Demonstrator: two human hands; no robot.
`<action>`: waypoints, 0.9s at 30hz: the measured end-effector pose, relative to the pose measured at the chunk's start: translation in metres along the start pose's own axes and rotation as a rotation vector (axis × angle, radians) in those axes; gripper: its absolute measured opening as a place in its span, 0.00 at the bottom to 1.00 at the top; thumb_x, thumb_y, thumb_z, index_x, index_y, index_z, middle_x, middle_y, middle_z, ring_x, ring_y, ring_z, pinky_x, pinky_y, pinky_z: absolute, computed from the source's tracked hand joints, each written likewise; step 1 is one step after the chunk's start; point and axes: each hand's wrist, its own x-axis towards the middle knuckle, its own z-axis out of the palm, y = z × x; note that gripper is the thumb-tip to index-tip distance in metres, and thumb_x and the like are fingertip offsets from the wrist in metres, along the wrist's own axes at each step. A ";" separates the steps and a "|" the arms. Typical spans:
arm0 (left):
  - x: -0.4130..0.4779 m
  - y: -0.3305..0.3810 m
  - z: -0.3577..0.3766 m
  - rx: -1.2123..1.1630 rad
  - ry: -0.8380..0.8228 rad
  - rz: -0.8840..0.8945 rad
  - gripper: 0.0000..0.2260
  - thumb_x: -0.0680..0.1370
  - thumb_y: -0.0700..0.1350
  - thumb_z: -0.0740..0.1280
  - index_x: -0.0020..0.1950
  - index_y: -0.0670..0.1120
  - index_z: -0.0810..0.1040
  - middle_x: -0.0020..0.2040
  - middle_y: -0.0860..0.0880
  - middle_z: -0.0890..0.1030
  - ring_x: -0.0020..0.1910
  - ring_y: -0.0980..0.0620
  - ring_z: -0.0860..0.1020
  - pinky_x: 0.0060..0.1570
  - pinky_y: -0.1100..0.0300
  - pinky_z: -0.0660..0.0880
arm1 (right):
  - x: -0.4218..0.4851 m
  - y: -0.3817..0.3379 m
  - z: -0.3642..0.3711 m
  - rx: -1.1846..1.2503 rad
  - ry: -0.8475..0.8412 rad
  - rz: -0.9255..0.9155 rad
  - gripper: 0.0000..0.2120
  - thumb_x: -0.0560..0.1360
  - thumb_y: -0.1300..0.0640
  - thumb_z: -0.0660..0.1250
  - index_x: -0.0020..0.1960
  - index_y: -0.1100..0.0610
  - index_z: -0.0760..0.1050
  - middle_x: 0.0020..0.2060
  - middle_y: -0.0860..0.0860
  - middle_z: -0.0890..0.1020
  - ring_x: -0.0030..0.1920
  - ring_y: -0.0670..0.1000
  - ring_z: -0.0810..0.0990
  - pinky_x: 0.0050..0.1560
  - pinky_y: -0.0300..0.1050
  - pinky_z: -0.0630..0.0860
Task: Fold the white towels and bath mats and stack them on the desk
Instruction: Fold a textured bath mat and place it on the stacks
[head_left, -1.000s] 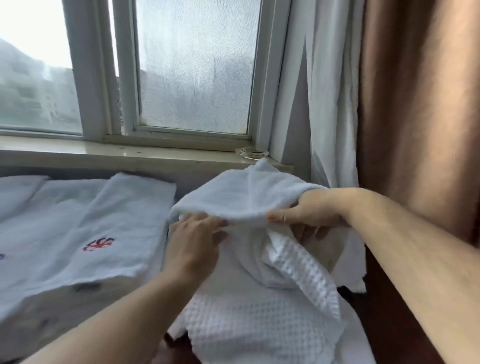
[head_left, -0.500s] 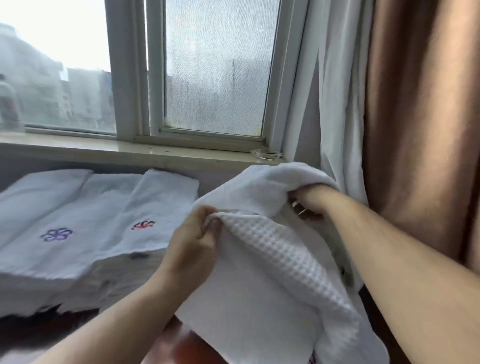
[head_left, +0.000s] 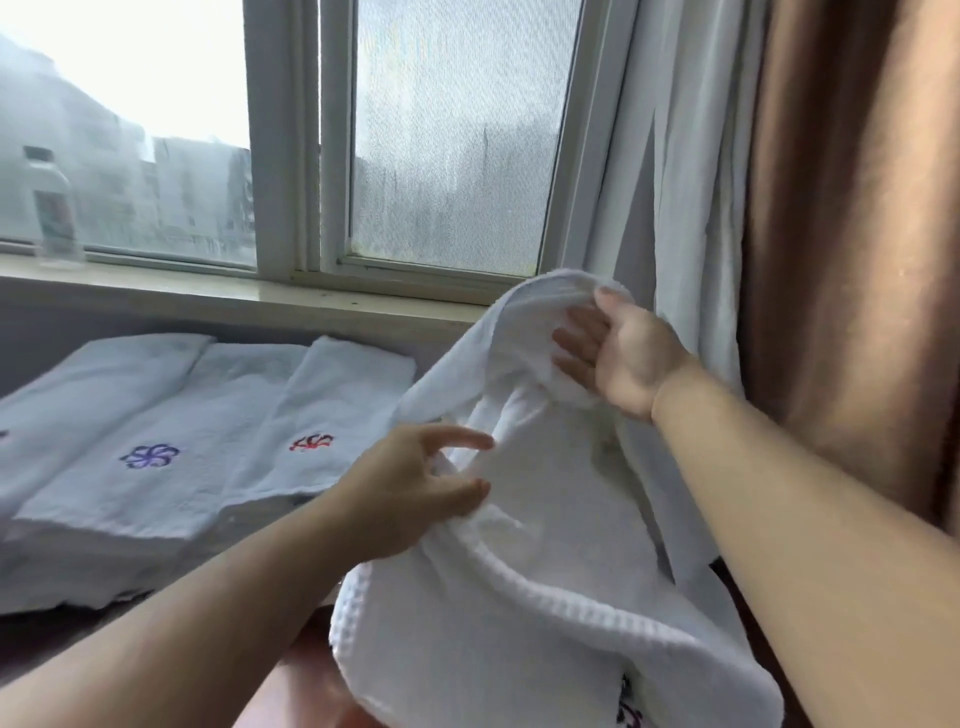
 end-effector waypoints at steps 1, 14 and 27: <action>-0.001 -0.001 -0.002 0.017 -0.033 -0.018 0.18 0.74 0.45 0.75 0.61 0.61 0.80 0.28 0.58 0.79 0.28 0.63 0.76 0.32 0.70 0.69 | 0.008 0.000 -0.003 -0.053 0.086 -0.038 0.10 0.83 0.50 0.62 0.61 0.52 0.75 0.42 0.48 0.77 0.40 0.49 0.78 0.37 0.44 0.76; 0.034 -0.006 0.054 0.750 0.081 -0.268 0.40 0.72 0.67 0.69 0.75 0.51 0.57 0.70 0.49 0.68 0.68 0.45 0.71 0.58 0.44 0.69 | 0.007 0.027 -0.025 -1.727 0.193 -0.174 0.10 0.75 0.47 0.70 0.51 0.51 0.74 0.54 0.55 0.83 0.51 0.57 0.80 0.47 0.47 0.75; 0.045 -0.019 0.030 0.675 0.387 0.079 0.08 0.74 0.50 0.59 0.40 0.52 0.59 0.34 0.54 0.66 0.41 0.46 0.70 0.46 0.50 0.54 | 0.037 0.008 -0.016 -0.868 0.272 -0.063 0.11 0.78 0.54 0.70 0.52 0.62 0.78 0.29 0.55 0.83 0.28 0.55 0.82 0.28 0.47 0.81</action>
